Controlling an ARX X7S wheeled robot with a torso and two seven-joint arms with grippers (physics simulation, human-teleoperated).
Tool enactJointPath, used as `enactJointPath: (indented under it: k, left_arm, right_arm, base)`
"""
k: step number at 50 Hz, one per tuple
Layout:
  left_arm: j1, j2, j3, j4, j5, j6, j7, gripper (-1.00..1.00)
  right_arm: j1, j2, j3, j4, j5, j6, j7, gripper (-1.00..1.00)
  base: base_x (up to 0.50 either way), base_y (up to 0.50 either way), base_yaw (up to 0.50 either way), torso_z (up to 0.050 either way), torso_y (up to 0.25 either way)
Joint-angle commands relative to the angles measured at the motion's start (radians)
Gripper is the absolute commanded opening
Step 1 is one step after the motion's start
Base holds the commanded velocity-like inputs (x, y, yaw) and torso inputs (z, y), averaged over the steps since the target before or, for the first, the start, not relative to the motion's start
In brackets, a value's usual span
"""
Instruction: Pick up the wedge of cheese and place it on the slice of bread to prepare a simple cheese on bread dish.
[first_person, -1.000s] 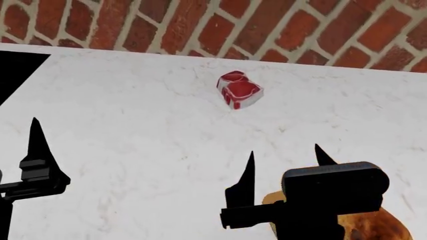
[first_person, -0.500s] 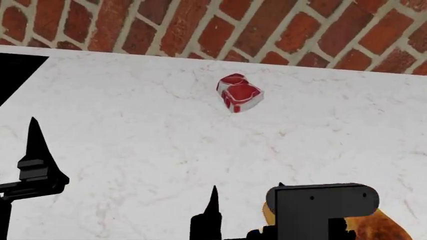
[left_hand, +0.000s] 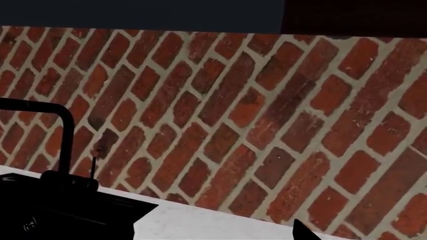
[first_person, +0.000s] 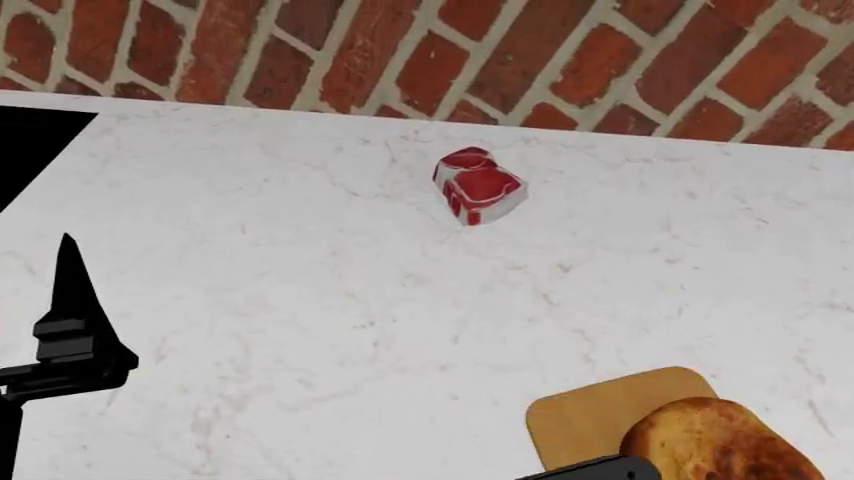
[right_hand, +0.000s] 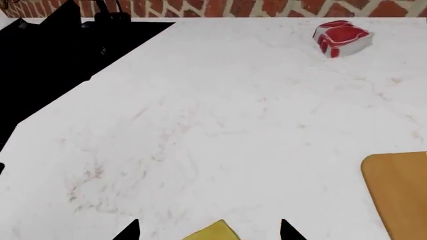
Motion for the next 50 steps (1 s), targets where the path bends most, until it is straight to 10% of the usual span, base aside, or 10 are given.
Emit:
enactJointPath:
  k: [1, 50]
  left_arm:
    - [0.0, -0.005, 0.0, 0.002, -0.013, 0.003, 0.0, 1.0]
    - [0.004, -0.023, 0.015, 0.005, -0.023, 0.018, -0.017, 1.0]
  right_arm:
    - [0.032, 0.042, -0.128, 0.008, 0.15, -0.044, 0.148, 1.0]
    - [-0.025, 0.085, -0.167, 0.066, 0.003, -0.037, 0.037, 1.0]
  base:
    - [0.0, 0.0, 0.0, 0.0, 0.0]
    - [0.0, 0.0, 0.0, 0.0, 0.0]
